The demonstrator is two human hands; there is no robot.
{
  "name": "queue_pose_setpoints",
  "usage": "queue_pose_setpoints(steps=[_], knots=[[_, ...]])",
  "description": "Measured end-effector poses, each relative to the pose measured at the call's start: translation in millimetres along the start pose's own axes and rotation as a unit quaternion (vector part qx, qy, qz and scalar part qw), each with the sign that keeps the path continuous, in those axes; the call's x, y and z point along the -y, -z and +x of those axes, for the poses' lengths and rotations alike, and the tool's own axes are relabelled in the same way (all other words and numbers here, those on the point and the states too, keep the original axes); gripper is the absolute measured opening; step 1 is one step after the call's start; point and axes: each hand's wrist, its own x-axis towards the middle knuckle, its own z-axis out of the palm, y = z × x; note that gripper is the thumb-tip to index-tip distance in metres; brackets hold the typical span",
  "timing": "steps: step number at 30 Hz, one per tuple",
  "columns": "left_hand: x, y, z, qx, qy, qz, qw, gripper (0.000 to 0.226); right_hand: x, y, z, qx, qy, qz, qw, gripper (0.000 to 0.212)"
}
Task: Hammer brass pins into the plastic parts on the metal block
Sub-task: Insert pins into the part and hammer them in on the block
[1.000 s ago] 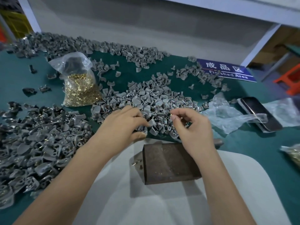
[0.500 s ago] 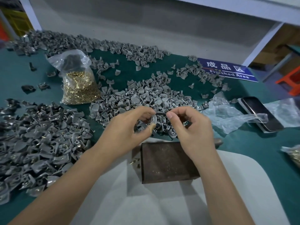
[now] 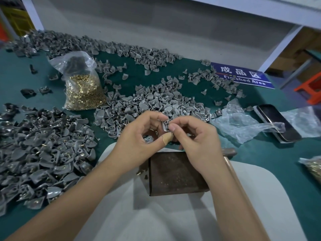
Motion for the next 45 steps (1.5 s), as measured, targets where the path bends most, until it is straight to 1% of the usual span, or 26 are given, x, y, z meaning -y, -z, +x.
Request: queue_pose_setpoints(steps=[4, 6, 10, 12, 14, 18, 20, 25, 28, 31, 35, 38, 41, 45], knots=[[0.3, 0.9, 2.4, -0.013, 0.024, -0.054, 0.998, 0.013, -1.3, 2.7, 1.1, -0.007, -0.002, -0.001, 1.0, 0.01], [0.5, 1.4, 3.2, -0.011, 0.04, -0.076, 0.996, 0.014, -0.8, 2.7, 1.0, -0.003, 0.001, -0.007, 1.0, 0.009], [-1.7, 2.5, 2.5, 0.013, 0.06, -0.088, 0.994, 0.027, 0.3, 4.1, 1.2, -0.016, 0.005, -0.02, 1.0, 0.01], [-3.2, 2.2, 2.7, 0.015, 0.067, -0.094, 0.993, 0.028, 1.1, 4.8, 1.2, -0.017, 0.005, -0.028, 0.999, 0.01], [-3.9, 0.9, 2.8, 0.007, 0.068, -0.092, 0.993, 0.025, 1.9, 4.6, 1.2, -0.022, 0.005, -0.032, 0.999, 0.01], [-3.8, -2.5, 1.5, -0.032, 0.071, -0.087, 0.993, 0.019, 2.3, 4.3, 2.0, -0.06, 0.017, -0.052, 0.997, 0.013], [-4.5, -3.5, 0.4, -0.039, 0.066, -0.076, 0.994, 0.018, 2.8, 4.0, 2.3, -0.068, 0.022, -0.062, 0.996, 0.012], [-4.7, -4.6, -3.0, -0.05, 0.047, -0.047, 0.997, 0.013, 4.4, 1.1, 0.4, -0.053, 0.04, -0.087, 0.994, 0.01], [-4.9, -5.6, -3.3, -0.051, 0.035, -0.021, 0.998, 0.012, 4.8, 0.5, 0.4, -0.058, 0.052, -0.1, 0.992, 0.011], [-6.8, -7.5, -3.8, -0.051, 0.033, -0.019, 0.998, 0.011, 6.5, 0.0, 0.3, -0.061, 0.058, -0.106, 0.991, 0.012], [-7.1, -8.1, -4.3, -0.065, 0.037, -0.026, 0.997, 0.011, 7.5, -0.3, 0.2, -0.048, 0.049, -0.087, 0.994, 0.014], [-6.5, -6.5, -4.7, -0.075, 0.036, -0.012, 0.997, 0.013, 6.1, -1.0, -0.7, -0.044, 0.036, -0.1, 0.993, 0.011], [-6.3, -5.2, -4.5, -0.063, 0.029, 0.004, 0.998, 0.014, 5.8, -2.0, -1.2, -0.05, 0.027, -0.109, 0.992, 0.011], [-6.1, -5.9, -4.9, -0.053, 0.029, -0.005, 0.998, 0.013, 7.3, -2.1, -0.1, -0.047, 0.021, -0.082, 0.995, 0.012]])
